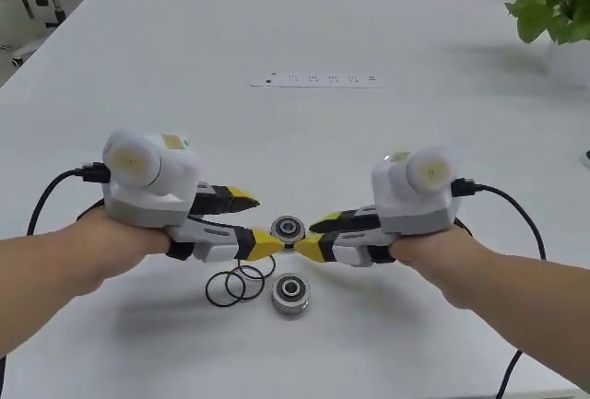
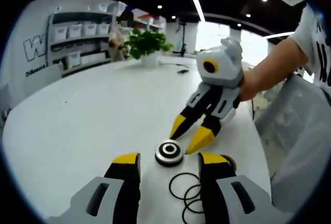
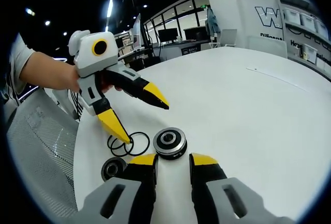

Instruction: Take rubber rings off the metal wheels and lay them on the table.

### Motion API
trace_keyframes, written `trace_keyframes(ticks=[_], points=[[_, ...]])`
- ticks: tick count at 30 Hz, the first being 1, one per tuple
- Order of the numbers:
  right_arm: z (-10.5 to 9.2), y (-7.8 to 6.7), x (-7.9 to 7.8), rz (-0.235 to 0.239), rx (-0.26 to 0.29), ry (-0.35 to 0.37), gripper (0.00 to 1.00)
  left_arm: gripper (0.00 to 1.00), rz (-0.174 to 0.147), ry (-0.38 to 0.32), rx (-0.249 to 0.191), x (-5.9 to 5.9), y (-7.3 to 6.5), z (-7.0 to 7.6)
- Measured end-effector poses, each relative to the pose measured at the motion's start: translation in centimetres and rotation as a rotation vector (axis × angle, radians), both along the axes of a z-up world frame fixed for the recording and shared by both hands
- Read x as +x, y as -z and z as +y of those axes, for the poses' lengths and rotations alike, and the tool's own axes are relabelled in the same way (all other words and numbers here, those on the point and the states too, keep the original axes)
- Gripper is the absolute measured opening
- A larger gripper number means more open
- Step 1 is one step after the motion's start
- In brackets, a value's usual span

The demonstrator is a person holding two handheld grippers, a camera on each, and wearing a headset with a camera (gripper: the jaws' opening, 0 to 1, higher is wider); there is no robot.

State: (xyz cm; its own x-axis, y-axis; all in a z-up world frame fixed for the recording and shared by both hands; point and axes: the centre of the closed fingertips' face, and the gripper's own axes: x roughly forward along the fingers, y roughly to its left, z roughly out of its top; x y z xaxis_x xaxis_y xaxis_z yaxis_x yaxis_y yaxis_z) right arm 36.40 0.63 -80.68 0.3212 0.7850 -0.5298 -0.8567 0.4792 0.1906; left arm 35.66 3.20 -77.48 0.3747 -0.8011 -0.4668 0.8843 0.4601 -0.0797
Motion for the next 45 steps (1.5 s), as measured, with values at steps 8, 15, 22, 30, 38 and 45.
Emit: trace_keyframes(ticks=[8, 15, 22, 30, 38, 45], points=[[0.2, 0.1, 0.1, -0.014, -0.003, -0.012, 0.19, 0.4, 0.008, 0.016, 0.012, -0.1, 0.4, -0.5], [0.3, 0.2, 0.1, -0.016, -0.005, -0.019, 0.18, 0.38, 0.016, 0.031, 0.018, -0.1, 0.6, -1.0], [0.3, 0.2, -0.1, -0.019, -0.006, -0.023, 0.17, 0.33, 0.018, 0.041, 0.024, 0.2, 0.8, -1.6], [0.3, 0.2, -0.1, -0.017, -0.001, -0.021, 0.17, 0.24, 0.021, 0.042, 0.043, 0.6, 1.3, -1.6], [0.3, 0.2, -0.1, -0.015, 0.006, -0.017, 0.17, 0.15, 0.02, 0.02, 0.058, 1.3, 1.6, -1.7], [0.4, 0.2, 0.0, -0.011, 0.014, -0.015, 0.16, 0.14, 0.01, 0.021, 0.074, 1.2, 1.7, -2.1]])
